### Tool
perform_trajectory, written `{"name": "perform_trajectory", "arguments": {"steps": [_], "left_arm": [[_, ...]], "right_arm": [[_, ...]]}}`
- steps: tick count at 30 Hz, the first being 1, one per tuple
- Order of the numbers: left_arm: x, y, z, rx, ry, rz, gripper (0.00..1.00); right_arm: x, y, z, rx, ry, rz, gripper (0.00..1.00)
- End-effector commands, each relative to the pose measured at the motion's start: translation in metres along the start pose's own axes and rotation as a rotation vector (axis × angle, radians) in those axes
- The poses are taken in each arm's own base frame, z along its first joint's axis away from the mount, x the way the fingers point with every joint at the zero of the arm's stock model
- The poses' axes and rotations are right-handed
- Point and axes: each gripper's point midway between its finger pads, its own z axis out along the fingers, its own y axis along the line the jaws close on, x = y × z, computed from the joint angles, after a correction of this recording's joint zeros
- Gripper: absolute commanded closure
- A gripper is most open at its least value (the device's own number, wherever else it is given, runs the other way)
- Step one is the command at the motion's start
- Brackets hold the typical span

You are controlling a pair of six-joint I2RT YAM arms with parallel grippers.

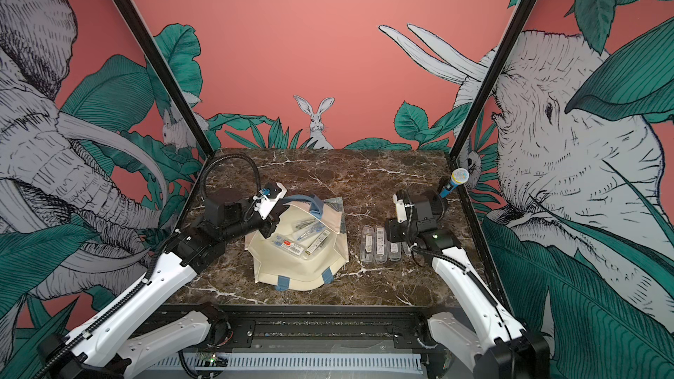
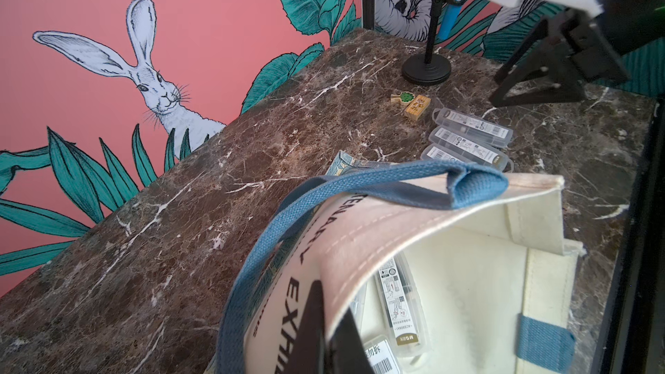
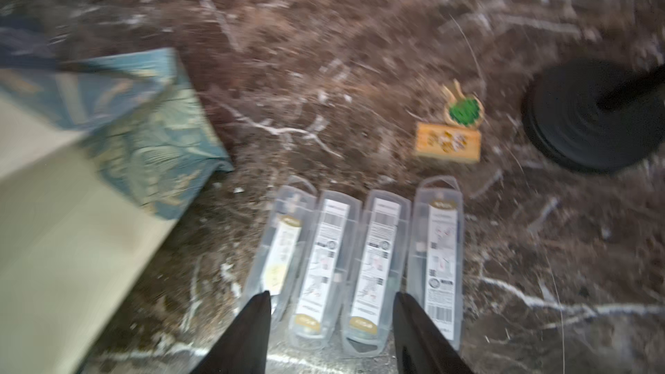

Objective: Take out the compass set from the canvas bag
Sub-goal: Pick up the compass set from the canvas bag.

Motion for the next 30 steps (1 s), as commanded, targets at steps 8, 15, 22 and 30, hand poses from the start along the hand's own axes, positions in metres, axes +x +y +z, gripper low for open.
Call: {"name": "perform_trajectory", "arguments": {"steps": [8,15,22,30], "left_arm": [[-0.028,0.0,-0.005,0.011,-0.084,0.003,1.0],[-0.031,-0.002,-0.004,0.027,-0.095,0.0,1.0],[-0.033,-0.005,-0.009,0.039,-0.108,0.0,1.0],[-0.031,-0.009,-0.014,0.047,-0.12,-0.004,1.0]], "right_arm": [[-0.026,0.198,-0.046,-0.459,-0.262,-0.526,0.46],[0.003,0.286,0.012,-0.564,-0.212,-0.641,0.49],[0.026,0.292,0.08,-0.467,-0.168,-0.683,0.51],[0.045,0.282,0.145,-0.414,-0.066,-0.623,0.51]]}}
